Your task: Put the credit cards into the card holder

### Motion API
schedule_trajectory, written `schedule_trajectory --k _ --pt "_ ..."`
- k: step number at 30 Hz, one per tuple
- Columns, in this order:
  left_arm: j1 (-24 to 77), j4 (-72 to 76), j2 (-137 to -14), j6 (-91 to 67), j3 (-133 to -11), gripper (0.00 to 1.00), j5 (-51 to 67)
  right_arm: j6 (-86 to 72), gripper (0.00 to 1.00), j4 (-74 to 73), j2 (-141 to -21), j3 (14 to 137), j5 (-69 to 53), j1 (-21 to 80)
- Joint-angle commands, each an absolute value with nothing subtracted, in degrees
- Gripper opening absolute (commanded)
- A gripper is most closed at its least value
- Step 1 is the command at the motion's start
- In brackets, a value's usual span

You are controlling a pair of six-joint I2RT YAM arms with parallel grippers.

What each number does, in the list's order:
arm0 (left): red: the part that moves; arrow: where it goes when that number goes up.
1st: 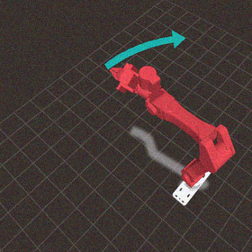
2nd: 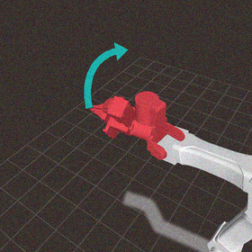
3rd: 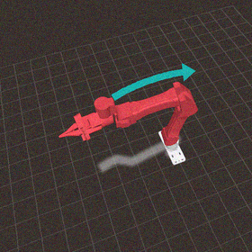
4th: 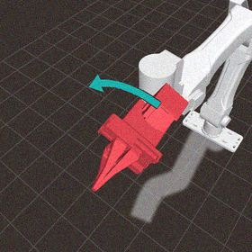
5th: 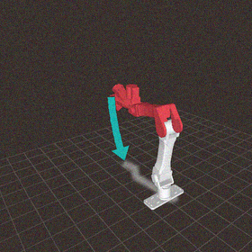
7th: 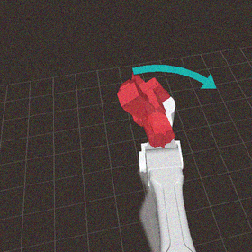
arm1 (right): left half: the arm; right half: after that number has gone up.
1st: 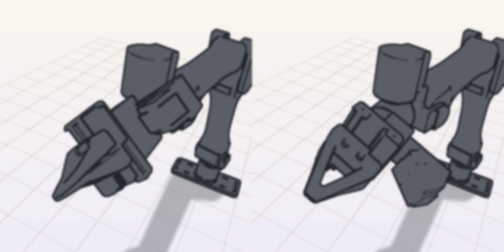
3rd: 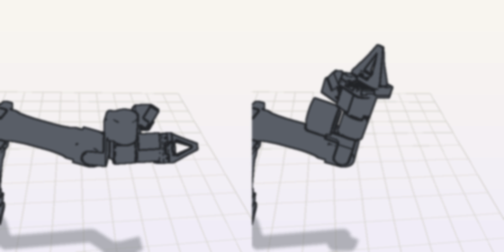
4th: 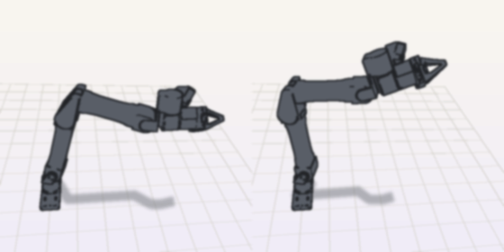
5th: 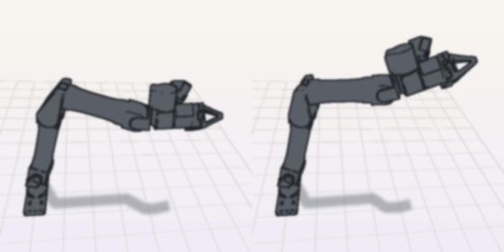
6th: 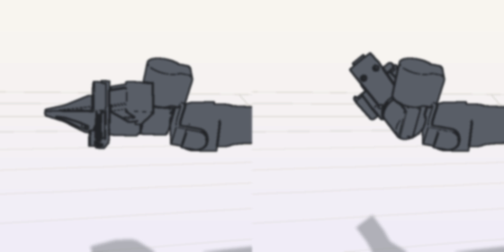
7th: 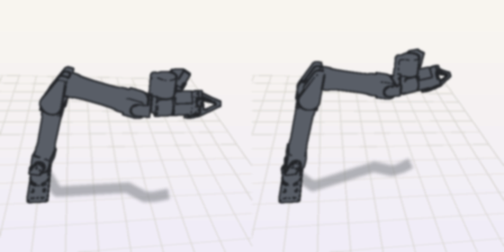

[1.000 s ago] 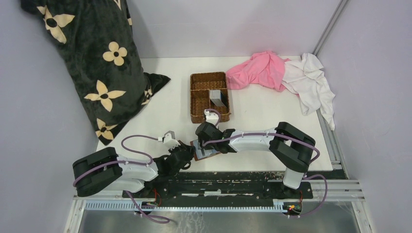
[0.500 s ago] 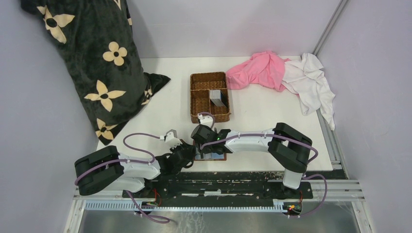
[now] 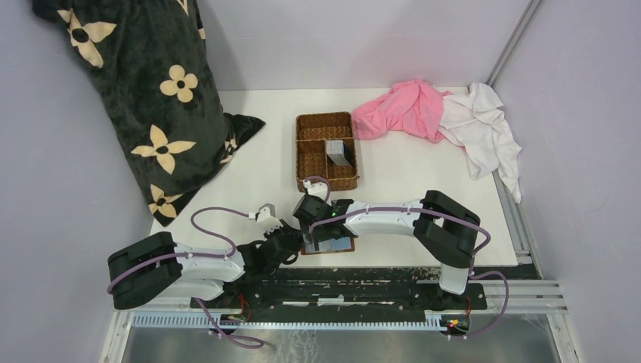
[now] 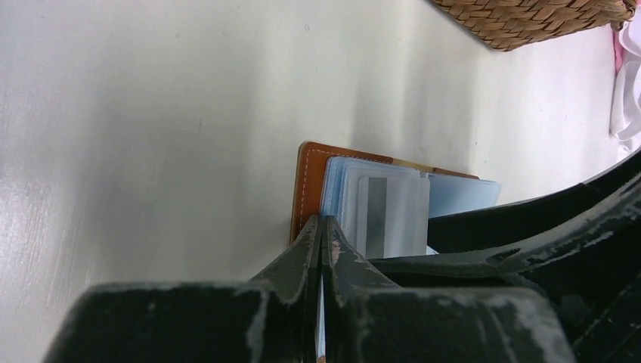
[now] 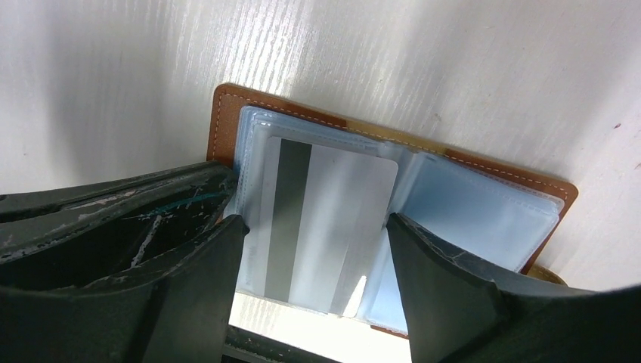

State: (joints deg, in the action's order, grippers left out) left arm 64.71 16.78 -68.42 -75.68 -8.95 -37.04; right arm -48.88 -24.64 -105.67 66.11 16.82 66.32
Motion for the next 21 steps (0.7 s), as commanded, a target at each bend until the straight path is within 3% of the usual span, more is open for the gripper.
schedule_trajectory --k 1,15,18,21 --pt "66.5 7.7 -69.9 -76.4 -6.5 0.05 -30.0 -51.1 0.77 -24.7 -109.6 68.0 14.6 68.2" --pt "66.5 9.1 -69.1 -76.5 -5.2 0.05 -29.9 -53.2 0.65 -28.7 -111.2 71.1 19.0 69.7" --pt "66.5 9.1 -68.4 -76.4 -4.9 0.05 -30.0 -53.5 0.55 -28.8 -111.1 71.1 19.6 69.7" --pt "66.5 8.4 -67.2 -76.9 -4.3 0.05 -30.5 -53.4 0.59 -28.7 -110.6 71.0 20.0 69.7"
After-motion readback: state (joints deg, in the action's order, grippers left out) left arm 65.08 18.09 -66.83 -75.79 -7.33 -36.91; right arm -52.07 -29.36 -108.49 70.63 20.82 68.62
